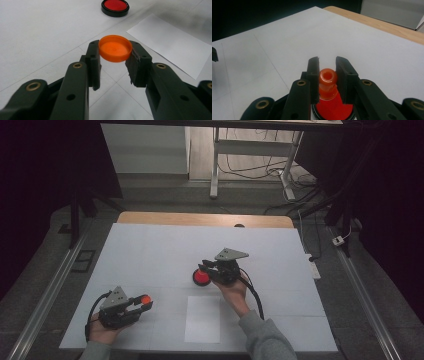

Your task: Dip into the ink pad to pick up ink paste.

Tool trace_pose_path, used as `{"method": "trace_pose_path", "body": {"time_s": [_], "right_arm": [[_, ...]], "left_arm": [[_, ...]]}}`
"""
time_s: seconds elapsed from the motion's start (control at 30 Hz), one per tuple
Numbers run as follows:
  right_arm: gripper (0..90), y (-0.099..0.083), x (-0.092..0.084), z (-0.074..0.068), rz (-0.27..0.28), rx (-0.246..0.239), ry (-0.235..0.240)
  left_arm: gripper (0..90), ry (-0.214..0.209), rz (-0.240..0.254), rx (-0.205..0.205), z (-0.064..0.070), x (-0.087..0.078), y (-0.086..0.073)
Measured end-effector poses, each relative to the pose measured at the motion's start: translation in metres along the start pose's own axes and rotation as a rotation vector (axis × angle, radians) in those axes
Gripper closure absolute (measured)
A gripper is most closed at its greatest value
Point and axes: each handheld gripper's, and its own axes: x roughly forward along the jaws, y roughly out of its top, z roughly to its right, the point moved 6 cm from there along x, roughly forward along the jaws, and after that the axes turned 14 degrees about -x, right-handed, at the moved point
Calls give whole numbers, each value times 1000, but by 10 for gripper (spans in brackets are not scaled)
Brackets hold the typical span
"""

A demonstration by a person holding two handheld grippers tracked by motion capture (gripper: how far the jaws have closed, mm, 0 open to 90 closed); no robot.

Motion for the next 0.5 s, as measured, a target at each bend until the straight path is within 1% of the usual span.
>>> {"method": "trace_pose_path", "body": {"time_s": [0.23,0.47,0.5], "right_arm": [[732,-9,11,0,-28,1,3],[732,-15,16,2,-55,-10,-12],[733,-15,16,2,-47,-5,-9]], "left_arm": [[652,0,2,-1,-1,-1,0],[652,2,1,-3,-1,0,0],[652,2,1,-3,-1,0,0]]}}
